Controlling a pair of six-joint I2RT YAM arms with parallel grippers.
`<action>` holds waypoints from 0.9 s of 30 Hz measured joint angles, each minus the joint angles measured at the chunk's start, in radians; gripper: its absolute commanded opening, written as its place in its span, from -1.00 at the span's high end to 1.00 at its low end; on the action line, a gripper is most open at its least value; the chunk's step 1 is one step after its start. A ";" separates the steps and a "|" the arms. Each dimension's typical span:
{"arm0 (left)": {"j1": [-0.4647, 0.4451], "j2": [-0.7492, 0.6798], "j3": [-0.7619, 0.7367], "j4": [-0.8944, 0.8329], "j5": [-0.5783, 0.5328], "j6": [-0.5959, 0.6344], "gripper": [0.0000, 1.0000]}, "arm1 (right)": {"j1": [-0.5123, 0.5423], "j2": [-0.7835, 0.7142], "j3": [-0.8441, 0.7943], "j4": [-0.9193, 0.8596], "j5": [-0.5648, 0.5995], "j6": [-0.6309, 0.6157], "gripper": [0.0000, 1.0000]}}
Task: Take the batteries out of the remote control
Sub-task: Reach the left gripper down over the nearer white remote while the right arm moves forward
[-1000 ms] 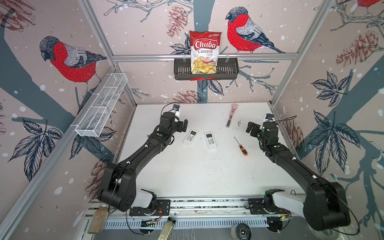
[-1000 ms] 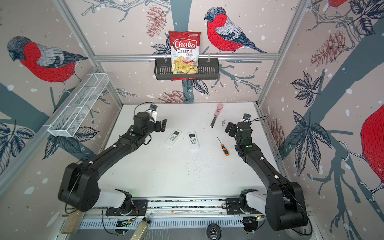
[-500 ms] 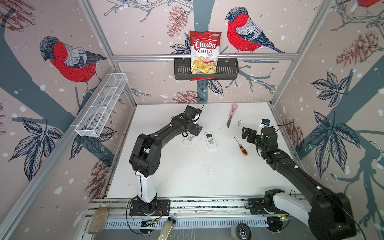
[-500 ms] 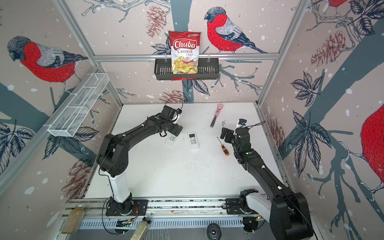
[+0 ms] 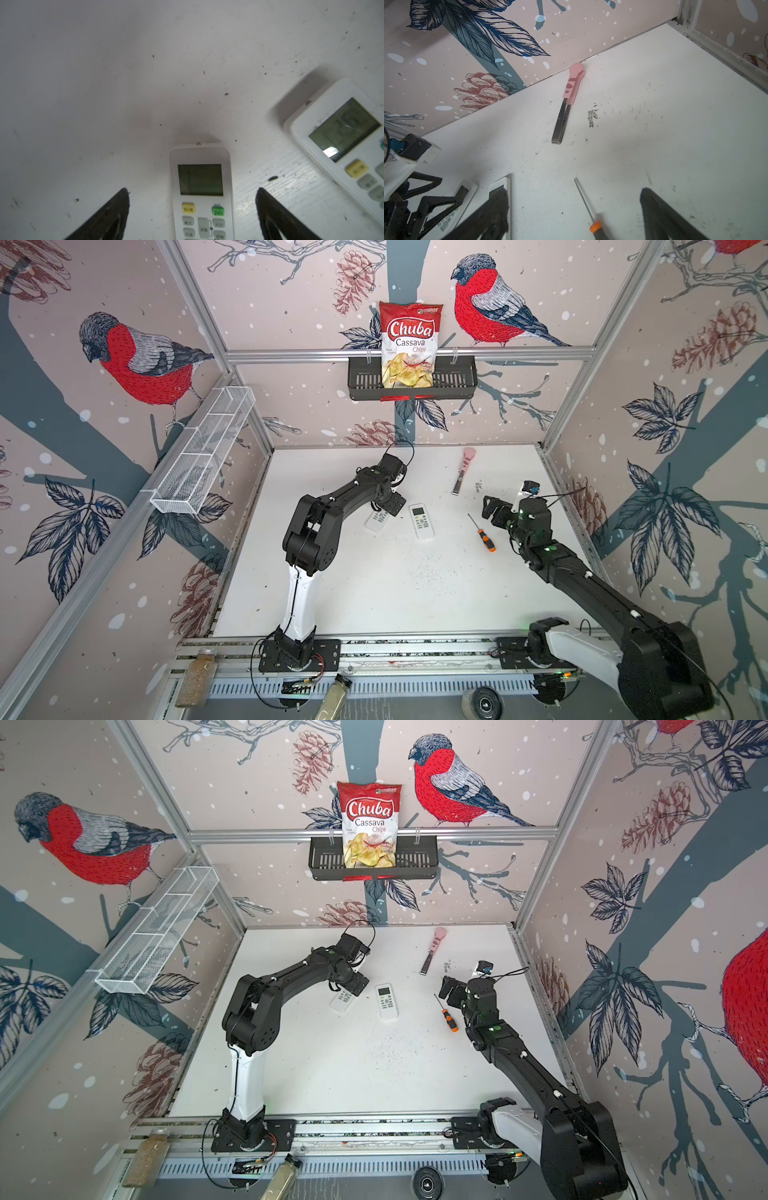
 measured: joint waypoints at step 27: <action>0.062 0.096 0.067 -0.073 0.111 -0.023 -0.55 | 0.034 -0.006 -0.002 0.008 -0.015 0.000 -0.99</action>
